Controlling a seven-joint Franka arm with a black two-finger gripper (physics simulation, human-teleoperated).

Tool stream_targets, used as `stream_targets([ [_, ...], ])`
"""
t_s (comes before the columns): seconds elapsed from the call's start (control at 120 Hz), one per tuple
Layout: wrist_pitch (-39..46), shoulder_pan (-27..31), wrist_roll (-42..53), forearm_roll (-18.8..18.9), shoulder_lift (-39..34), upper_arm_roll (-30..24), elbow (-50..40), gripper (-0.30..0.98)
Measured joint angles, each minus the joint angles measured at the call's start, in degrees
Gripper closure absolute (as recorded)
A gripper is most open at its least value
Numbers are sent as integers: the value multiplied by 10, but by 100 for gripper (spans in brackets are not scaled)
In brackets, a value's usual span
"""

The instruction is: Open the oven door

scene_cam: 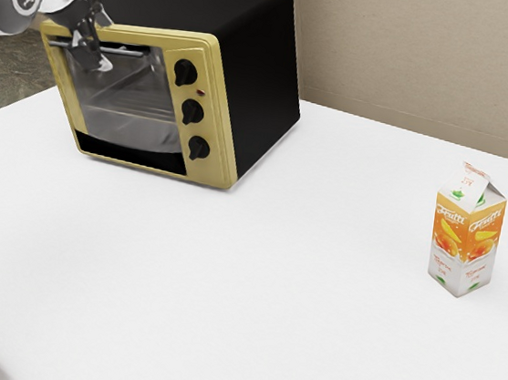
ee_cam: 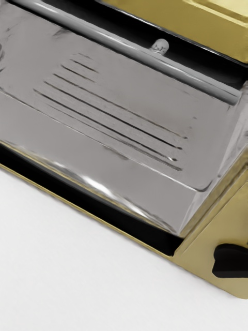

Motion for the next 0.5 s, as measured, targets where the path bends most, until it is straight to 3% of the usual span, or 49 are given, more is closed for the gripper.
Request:
stream_targets([
  [0.133, 30, 4, 37, 43, 2, -20, -7, 0],
  [0.5, 58, 20, 78, 43, 41, -9, 0, 0],
])
